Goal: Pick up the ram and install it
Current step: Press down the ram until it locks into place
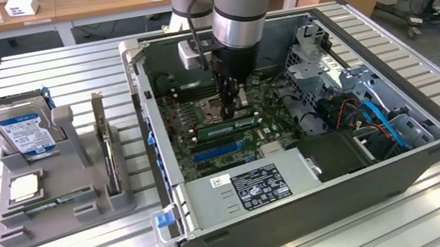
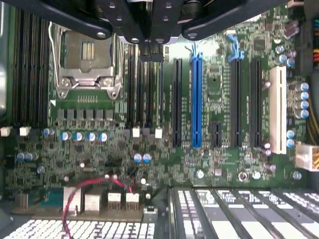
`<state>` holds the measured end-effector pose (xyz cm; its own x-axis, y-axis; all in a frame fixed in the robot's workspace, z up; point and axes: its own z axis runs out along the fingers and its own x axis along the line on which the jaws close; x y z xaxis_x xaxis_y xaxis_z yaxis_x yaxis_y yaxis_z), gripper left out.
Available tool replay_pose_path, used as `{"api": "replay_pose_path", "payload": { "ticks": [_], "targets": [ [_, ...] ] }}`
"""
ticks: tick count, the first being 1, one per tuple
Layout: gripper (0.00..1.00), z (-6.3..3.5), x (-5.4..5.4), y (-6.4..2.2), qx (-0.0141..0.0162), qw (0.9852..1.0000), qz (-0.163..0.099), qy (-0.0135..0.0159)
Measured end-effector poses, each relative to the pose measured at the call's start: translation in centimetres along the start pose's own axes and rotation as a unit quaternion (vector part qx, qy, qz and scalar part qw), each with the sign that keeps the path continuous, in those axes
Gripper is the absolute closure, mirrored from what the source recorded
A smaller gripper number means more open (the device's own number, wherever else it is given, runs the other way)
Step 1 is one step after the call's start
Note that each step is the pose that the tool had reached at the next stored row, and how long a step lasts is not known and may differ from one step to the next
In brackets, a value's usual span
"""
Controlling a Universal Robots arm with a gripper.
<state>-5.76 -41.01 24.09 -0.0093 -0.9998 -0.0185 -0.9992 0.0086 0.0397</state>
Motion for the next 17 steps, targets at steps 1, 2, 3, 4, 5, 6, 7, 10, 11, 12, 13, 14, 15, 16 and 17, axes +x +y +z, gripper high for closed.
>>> {"api": "replay_pose_path", "payload": {
  "ticks": [1,2,3,4,5,6,7,10,11,12,13,14,15,16,17],
  "targets": [
    [0.90,0.01,0.0,0.19,0.0000,1.0000,0.000,0.0000],
    [0.90,0.02,0.0,0.39,0.0000,1.0000,0.000,0.0000],
    [0.90,0.03,0.0,0.60,0.0000,1.0000,0.000,0.0000],
    [0.90,0.04,0.0,0.81,0.0000,1.0000,0.000,0.0000],
    [0.90,0.04,0.0,1.01,0.0000,1.0000,0.000,0.0000],
    [0.90,0.05,0.0,1.20,0.0000,1.0000,0.000,0.0000],
    [0.90,0.06,0.0,1.38,0.0000,1.0000,0.000,0.0000],
    [0.90,0.08,0.0,1.86,0.0000,1.0000,0.000,0.0000],
    [0.90,0.08,0.0,2.01,0.0000,1.0000,0.000,0.0000],
    [0.90,0.09,0.0,2.16,0.0000,1.0000,0.000,0.0000],
    [0.90,0.10,0.0,2.27,0.0000,1.0000,0.000,0.0000],
    [0.90,0.10,0.0,2.30,0.0000,1.0000,0.000,0.0000],
    [0.90,0.10,0.0,2.30,0.0000,1.0000,0.000,0.0000],
    [0.90,0.09,0.0,2.30,0.0000,1.0000,0.000,0.0000],
    [0.90,0.10,0.0,2.30,0.0000,1.0000,0.000,0.0000]
  ]
}}
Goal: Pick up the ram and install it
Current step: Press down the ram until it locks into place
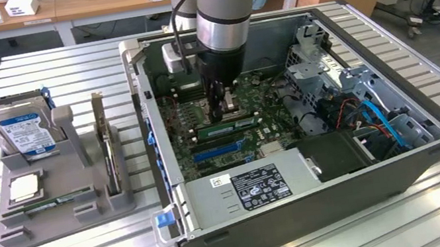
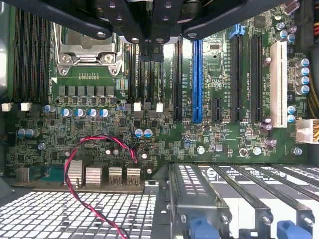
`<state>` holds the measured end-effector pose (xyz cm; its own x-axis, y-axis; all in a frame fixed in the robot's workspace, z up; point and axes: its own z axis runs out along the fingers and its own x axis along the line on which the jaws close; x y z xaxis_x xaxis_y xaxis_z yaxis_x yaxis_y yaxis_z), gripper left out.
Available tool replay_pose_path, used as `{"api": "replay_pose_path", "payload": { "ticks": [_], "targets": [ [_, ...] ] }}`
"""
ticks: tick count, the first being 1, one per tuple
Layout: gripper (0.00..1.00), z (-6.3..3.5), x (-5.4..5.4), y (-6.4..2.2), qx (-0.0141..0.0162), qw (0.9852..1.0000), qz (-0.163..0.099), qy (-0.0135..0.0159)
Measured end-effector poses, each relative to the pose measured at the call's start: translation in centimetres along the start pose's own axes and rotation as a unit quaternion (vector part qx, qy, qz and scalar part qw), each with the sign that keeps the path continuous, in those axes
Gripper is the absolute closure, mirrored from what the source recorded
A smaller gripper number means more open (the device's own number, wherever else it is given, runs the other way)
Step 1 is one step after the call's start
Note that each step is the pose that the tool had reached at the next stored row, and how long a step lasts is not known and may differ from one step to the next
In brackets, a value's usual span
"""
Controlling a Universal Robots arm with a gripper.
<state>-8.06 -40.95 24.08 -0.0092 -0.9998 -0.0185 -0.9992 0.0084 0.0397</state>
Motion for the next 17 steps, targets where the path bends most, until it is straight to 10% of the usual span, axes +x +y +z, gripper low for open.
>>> {"api": "replay_pose_path", "payload": {
  "ticks": [17],
  "targets": [
    [0.90,0.50,0.49,-0.01,0.0000,1.0000,0.000,0.0000]
  ]
}}
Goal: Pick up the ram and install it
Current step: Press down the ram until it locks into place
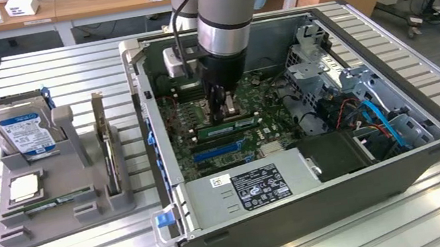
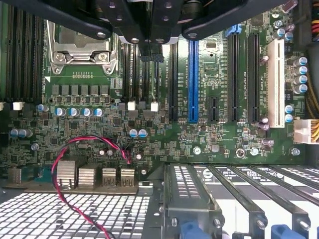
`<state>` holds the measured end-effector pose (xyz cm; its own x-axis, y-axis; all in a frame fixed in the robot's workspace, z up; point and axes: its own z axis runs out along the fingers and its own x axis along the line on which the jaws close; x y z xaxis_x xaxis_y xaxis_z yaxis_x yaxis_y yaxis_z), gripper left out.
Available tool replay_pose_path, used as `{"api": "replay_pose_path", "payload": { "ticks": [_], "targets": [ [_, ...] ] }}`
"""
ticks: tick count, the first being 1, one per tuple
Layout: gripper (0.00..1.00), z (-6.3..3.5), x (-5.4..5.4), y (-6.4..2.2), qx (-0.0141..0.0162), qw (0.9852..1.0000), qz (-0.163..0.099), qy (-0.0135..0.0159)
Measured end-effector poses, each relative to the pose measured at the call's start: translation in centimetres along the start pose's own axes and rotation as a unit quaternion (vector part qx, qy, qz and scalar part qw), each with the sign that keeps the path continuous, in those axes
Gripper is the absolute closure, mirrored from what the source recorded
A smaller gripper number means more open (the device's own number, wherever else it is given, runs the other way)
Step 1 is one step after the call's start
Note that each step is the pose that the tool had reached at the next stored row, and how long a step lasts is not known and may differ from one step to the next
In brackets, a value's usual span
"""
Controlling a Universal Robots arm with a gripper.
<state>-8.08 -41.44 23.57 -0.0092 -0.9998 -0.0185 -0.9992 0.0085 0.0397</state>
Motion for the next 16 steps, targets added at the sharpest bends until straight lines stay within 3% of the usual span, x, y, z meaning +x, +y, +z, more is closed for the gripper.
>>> {"api": "replay_pose_path", "payload": {
  "ticks": [16],
  "targets": [
    [0.90,0.59,0.01,-0.01,-0.0001,1.0000,0.000,0.0001]
  ]
}}
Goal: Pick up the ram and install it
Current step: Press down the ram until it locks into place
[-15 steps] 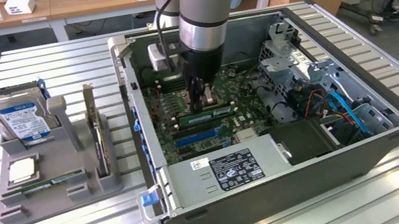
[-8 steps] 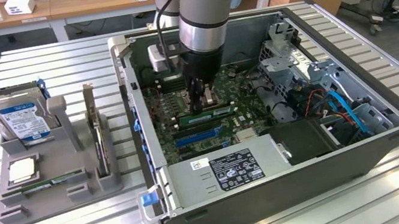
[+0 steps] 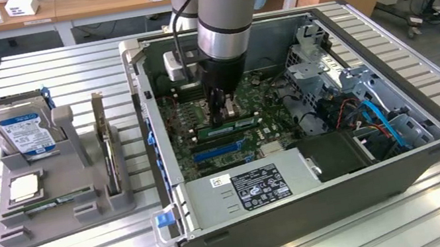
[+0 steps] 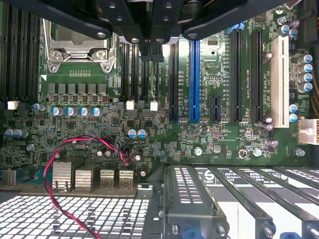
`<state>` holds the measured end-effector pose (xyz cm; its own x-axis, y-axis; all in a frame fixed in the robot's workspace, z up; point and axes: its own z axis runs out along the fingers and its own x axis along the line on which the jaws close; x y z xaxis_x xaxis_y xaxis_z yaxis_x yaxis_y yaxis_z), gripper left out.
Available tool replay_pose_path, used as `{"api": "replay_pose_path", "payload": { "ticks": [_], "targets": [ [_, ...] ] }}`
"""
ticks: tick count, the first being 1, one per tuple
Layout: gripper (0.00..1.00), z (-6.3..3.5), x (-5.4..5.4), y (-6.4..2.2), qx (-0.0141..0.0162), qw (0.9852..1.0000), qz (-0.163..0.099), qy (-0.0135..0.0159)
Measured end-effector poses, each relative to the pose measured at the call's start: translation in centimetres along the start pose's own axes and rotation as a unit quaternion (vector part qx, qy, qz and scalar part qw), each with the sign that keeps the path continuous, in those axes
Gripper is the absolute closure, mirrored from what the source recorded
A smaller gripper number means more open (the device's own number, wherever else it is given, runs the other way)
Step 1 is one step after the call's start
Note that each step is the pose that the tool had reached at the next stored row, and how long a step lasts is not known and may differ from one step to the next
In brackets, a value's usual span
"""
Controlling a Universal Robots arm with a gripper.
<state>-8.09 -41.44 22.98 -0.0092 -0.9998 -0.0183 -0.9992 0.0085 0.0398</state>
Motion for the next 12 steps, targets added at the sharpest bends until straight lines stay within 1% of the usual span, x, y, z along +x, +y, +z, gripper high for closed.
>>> {"api": "replay_pose_path", "payload": {
  "ticks": [7,8,12],
  "targets": [
    [0.90,0.16,0.00,-0.01,0.0000,1.0000,0.000,-0.0001],
    [0.90,0.30,0.00,-0.01,0.0000,1.0000,0.000,-0.0001],
    [0.90,0.30,0.00,-0.01,0.0000,1.0000,0.000,-0.0001]
  ]
}}
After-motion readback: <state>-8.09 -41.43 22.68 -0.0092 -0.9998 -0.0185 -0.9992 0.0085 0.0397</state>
